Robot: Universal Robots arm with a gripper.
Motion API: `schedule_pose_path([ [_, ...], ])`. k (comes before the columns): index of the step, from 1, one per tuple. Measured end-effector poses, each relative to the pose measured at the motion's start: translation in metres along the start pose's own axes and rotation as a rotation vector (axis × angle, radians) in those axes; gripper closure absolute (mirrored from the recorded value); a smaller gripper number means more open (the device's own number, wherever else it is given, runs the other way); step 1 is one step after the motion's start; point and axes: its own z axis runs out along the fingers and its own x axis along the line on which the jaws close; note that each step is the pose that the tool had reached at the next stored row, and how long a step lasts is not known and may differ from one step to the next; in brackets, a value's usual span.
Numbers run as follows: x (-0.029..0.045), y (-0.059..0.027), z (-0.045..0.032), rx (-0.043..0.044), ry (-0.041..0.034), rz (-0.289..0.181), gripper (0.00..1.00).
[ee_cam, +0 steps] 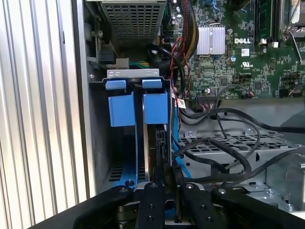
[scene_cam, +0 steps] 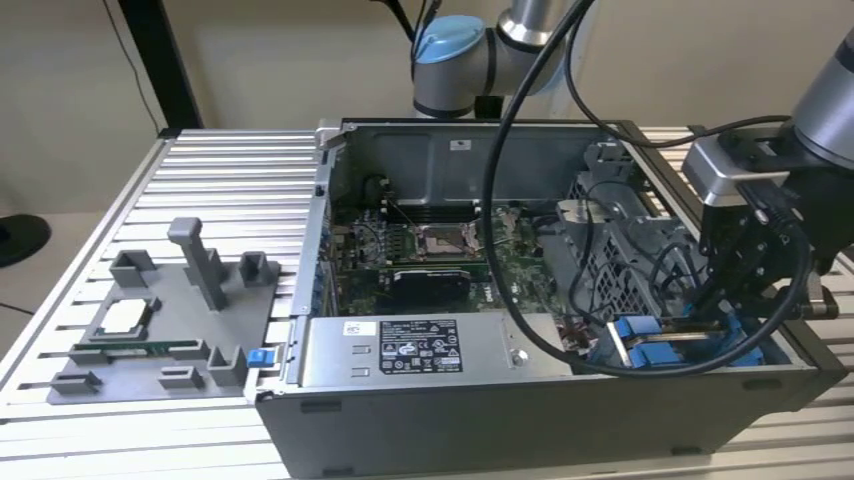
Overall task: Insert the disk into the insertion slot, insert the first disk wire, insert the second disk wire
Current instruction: 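Insert the first disk wire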
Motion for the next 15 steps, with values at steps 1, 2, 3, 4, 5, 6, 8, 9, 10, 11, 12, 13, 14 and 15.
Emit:
schedule_pose_path([
  [1,0.0000,0.0000,0.0000,0.0001,0.0001,0.000,1.00],
  [2,0.0002,0.0000,0.0000,0.0001,0.0000,0.000,1.00],
  [3,0.0004,0.0000,0.0000,0.0001,0.0000,0.000,1.00],
  [4,0.0007,-0.0001,0.0000,0.0001,-0.0001,0.000,1.00],
  [5,0.0011,-0.0001,0.0000,0.0001,-0.0002,0.000,1.00],
  [6,0.0016,-0.0001,-0.0001,0.0001,0.0002,0.001,1.00],
  [8,0.0017,-0.0001,0.0000,0.0001,0.0001,0.001,1.00],
  [9,0.0017,-0.0001,0.0001,0.0003,0.0002,0.003,1.00],
  [10,0.0018,-0.0001,0.0003,0.0004,0.0002,0.005,1.00],
  [11,0.0018,-0.0001,0.0005,0.0006,0.0002,0.007,1.00],
  [12,0.0018,0.0000,0.0006,0.0007,0.0002,0.009,1.00],
  [13,0.0018,0.0001,0.0007,0.0009,0.0002,0.012,1.00],
  [14,0.0018,0.0002,0.0008,0.0011,0.0002,0.015,1.00],
  [15,0.0017,0.0004,0.0008,0.0012,0.0003,0.017,1.00],
])
